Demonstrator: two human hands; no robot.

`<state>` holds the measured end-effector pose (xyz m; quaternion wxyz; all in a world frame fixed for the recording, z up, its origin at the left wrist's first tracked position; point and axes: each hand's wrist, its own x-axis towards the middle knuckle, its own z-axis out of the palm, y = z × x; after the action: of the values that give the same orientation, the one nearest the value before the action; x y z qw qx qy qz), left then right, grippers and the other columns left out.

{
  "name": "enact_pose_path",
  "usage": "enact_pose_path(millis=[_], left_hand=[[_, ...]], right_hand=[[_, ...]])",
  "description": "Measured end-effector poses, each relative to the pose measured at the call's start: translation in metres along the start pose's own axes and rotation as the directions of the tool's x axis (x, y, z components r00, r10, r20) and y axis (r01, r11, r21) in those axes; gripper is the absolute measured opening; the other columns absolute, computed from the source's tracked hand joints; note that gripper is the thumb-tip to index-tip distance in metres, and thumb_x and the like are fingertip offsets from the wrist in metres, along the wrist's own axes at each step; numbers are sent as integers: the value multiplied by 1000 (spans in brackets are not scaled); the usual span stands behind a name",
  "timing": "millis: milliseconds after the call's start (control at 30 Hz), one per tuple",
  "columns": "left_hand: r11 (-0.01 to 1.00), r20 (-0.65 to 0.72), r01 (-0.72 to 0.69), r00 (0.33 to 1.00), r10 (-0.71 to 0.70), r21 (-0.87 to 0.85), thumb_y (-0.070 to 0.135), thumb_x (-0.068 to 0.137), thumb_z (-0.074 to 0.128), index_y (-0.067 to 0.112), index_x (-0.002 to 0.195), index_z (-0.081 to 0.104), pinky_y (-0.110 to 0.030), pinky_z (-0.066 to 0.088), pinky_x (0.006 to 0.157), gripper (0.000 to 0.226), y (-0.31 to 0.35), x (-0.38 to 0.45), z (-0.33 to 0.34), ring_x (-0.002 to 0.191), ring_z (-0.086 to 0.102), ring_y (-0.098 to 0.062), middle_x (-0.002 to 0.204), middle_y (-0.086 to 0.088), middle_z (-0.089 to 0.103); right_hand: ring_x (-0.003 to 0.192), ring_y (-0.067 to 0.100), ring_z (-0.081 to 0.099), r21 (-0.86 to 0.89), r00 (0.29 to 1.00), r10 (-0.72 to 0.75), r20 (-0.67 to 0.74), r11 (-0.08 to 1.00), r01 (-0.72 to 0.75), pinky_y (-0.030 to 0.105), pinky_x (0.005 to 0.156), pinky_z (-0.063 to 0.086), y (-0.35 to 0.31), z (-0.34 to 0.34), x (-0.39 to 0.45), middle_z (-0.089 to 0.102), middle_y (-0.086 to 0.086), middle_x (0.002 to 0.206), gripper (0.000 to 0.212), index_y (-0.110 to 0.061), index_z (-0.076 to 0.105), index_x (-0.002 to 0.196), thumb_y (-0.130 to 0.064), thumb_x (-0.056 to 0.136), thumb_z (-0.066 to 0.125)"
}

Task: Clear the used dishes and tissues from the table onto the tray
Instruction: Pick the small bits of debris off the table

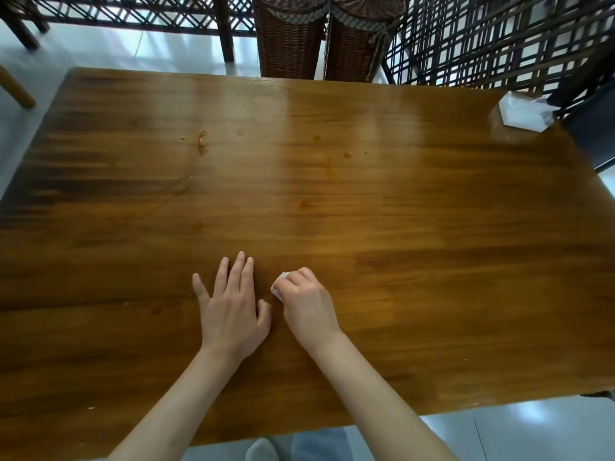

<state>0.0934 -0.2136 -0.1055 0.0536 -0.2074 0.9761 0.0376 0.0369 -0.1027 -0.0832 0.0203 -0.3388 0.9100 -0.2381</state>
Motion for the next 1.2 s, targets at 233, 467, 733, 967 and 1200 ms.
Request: enact_pose_path(millis=[233,467,733,967,1200], left_hand=[[999,-17,23,1000,-23,-25,41,81,35,13,143,37,-57,-3,107,67,7,25,-8,140,28,-28,149,-6,36],[998,-45,25,999,-28,-57,37,81,38,13,141,41,-57,0,108,65,21,61,-16,138,31,-28,147,-6,40],[993,-13,119,993,-119,-8,37,90,43,16,147,29,-57,3,110,62,36,110,-14,142,22,-24,153,-3,29],[991,-70,125,989,-127,-40,33,81,43,10,137,46,-61,15,105,60,37,113,-9,132,41,-29,142,-9,46],[989,-40,138,989,-140,-44,35,82,37,13,140,42,-56,5,107,62,39,111,-15,136,36,-27,145,-7,42]], right_hand=[[82,21,60,-23,987,143,-75,989,-145,20,61,40,34,-9,47,69,9,82,9,-3,71,81,-5,86,63],[83,17,58,84,981,168,-93,983,-161,19,66,43,65,-19,81,70,4,84,10,-8,72,87,-6,87,62],[82,24,61,53,990,-122,69,991,119,29,63,55,62,-11,119,70,9,86,14,-5,71,86,5,77,67],[73,17,62,53,979,-192,73,981,189,21,56,55,71,-3,120,70,5,79,15,-8,73,85,-3,72,77],[74,19,63,7,990,-128,67,992,128,22,56,56,70,-7,124,70,7,80,19,-5,73,89,0,70,77]])
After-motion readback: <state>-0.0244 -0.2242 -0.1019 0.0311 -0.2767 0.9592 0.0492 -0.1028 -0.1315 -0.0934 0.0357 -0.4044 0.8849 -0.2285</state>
